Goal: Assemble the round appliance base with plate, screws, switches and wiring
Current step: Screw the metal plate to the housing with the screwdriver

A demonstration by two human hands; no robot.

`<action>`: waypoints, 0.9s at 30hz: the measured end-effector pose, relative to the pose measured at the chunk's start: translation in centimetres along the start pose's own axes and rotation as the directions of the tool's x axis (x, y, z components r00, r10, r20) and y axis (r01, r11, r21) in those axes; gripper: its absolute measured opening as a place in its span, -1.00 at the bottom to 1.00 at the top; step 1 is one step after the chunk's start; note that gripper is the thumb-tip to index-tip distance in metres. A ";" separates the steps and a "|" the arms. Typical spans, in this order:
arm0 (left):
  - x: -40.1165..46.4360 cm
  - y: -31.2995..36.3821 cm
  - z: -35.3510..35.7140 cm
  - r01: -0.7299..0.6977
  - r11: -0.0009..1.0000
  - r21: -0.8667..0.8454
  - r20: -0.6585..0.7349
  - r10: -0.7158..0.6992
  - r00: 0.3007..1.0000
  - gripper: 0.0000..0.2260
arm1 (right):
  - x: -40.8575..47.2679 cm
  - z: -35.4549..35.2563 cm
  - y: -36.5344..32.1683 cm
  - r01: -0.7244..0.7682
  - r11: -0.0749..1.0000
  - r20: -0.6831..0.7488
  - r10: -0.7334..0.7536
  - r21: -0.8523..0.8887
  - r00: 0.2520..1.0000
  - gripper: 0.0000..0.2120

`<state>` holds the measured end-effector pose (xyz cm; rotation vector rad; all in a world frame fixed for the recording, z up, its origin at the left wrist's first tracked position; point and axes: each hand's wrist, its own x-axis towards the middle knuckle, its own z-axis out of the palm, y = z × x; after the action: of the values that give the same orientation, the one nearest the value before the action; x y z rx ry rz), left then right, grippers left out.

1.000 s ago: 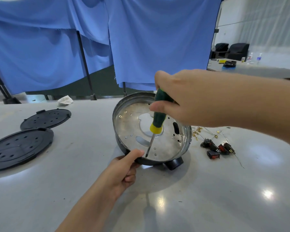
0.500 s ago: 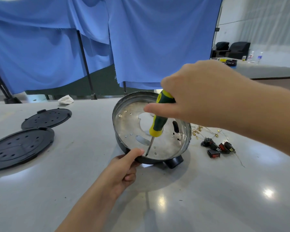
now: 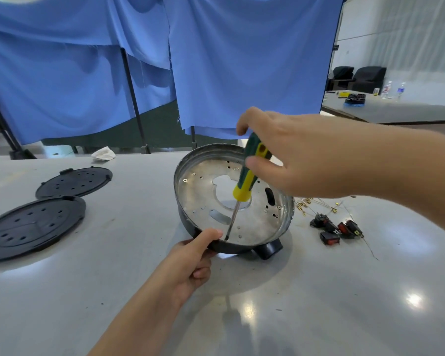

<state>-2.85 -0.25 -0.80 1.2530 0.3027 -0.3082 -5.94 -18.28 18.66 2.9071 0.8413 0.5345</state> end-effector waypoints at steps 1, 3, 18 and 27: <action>0.0 0.0 0.0 0.000 1.000 0.000 -0.002 0.000 1.000 -0.79 | 0.0 -0.2 0.1 -0.009 0.992 0.061 0.002 0.127 0.998 -0.84; 0.1 0.0 0.0 -0.005 1.000 -0.002 -0.002 0.005 1.000 -0.81 | 0.1 -0.5 0.0 -0.008 0.986 0.088 -0.006 0.166 0.996 -0.86; 0.1 -0.2 0.0 -0.020 1.000 -0.001 0.008 0.020 1.000 -0.81 | -0.2 -0.6 -0.2 -0.034 0.959 -0.052 0.020 -0.282 0.998 -0.39; 0.1 -0.2 0.0 -0.029 1.000 0.003 0.021 0.029 0.999 -0.81 | -0.5 -0.8 -0.5 -0.016 0.992 0.021 0.018 -0.128 1.000 -0.53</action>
<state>-2.84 -0.28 -0.99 1.2560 0.2660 -0.2968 -6.86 -18.10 19.20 2.8009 0.7509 0.5352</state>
